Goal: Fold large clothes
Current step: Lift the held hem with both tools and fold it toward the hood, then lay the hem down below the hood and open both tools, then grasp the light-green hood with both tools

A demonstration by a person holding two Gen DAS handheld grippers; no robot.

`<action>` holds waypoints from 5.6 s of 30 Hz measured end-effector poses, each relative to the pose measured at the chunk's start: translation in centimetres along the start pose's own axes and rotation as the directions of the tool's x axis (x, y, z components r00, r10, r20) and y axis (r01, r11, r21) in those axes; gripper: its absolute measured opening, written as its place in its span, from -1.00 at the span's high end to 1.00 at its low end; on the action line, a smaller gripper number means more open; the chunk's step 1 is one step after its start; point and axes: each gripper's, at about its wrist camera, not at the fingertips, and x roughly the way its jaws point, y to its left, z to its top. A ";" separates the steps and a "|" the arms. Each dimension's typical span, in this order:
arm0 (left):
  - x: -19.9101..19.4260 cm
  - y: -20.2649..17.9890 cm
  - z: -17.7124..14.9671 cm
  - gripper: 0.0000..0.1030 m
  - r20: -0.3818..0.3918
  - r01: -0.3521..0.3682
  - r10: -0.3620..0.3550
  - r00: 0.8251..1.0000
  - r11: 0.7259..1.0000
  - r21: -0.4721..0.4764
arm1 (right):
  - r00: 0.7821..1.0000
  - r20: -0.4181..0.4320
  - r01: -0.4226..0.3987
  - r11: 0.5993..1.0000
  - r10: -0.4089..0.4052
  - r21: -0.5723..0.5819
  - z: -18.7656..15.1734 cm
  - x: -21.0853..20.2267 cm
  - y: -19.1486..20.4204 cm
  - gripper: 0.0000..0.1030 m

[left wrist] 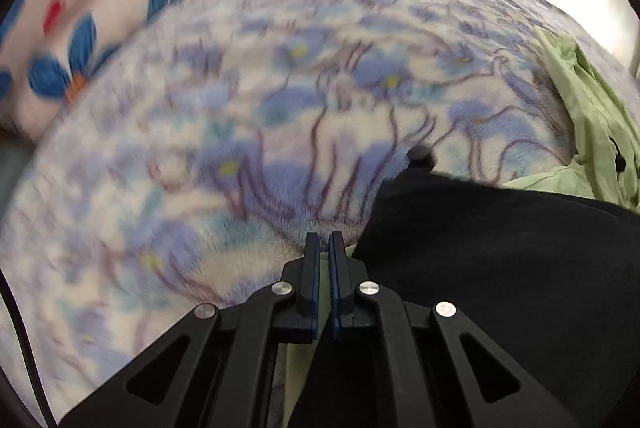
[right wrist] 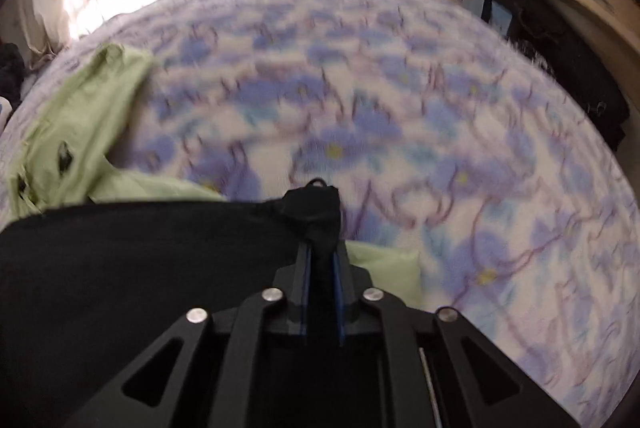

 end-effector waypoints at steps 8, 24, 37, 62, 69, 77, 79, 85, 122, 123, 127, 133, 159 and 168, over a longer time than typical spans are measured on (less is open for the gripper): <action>-3.2 1.7 0.5 0.89 0.076 0.036 -0.035 0.997 0.999 -0.010 | 0.987 0.157 -0.016 1.000 0.015 0.006 0.7 -6.7 0.5 0.35; -10.3 -16.3 -9.0 0.57 -0.116 0.480 -0.471 0.874 0.805 0.348 | 0.905 0.025 -0.411 0.888 0.425 -0.207 -6.7 -11.7 13.4 0.14; -4.4 -10.1 -4.6 0.67 0.103 0.129 -0.152 0.983 0.971 0.200 | 0.970 0.058 -0.215 0.944 0.237 -0.250 -5.3 -5.1 12.8 0.20; -13.3 -6.1 -16.2 -0.24 -0.025 0.195 -0.194 0.981 0.967 0.163 | 0.935 -0.058 -0.355 0.918 0.351 -0.178 -14.4 -13.6 11.1 0.16; -14.1 -3.7 -17.3 -0.23 0.024 0.095 -0.101 0.995 0.977 0.193 | 0.990 -0.036 -0.141 0.974 0.137 -0.178 -16.6 -13.2 5.5 0.20; -14.4 -3.3 -17.6 -0.23 0.037 0.045 -0.054 0.998 0.976 0.211 | 0.997 -0.072 0.013 0.997 -0.007 0.082 -18.2 -13.0 -6.2 0.19; -14.3 -3.2 -17.6 -0.34 0.033 0.021 -0.029 0.999 0.977 0.212 | 0.996 -0.083 -0.020 0.991 0.031 0.134 -18.7 -13.1 -7.0 0.19; -14.9 -2.7 -17.8 -0.44 0.013 0.027 -0.030 0.999 0.982 0.189 | 0.997 -0.078 -0.017 0.988 0.029 0.151 -18.8 -13.5 -6.4 0.19; -24.0 -7.0 -13.9 -0.65 0.045 0.223 -0.245 0.968 0.934 0.280 | 0.965 -0.062 -0.258 0.963 0.254 -0.079 -15.1 -18.5 5.6 0.16; -24.1 -7.2 -13.2 -0.65 0.046 0.227 -0.250 0.967 0.929 0.292 | 0.965 -0.064 -0.258 0.962 0.252 -0.089 -14.6 -18.4 5.9 0.16; -24.5 -8.1 -9.1 -0.65 0.037 0.257 -0.283 0.958 0.911 0.324 | 0.959 -0.039 -0.284 0.951 0.281 -0.124 -10.8 -19.4 6.9 0.16; -25.6 -9.9 -1.1 -0.65 0.031 0.302 -0.328 0.944 0.900 0.315 | 0.953 0.043 -0.291 0.944 0.301 -0.158 -1.3 -22.3 7.6 0.16; -2.9 -21.7 14.0 -0.65 -0.122 0.271 -0.250 0.961 0.936 0.223 | 0.926 -0.132 -0.368 0.924 0.354 -0.106 15.7 -0.6 16.6 0.00; 4.8 -23.8 13.4 -0.41 -0.206 0.303 -0.258 0.944 0.925 0.230 | 0.924 -0.171 -0.357 0.932 0.342 -0.064 16.7 7.2 18.2 0.00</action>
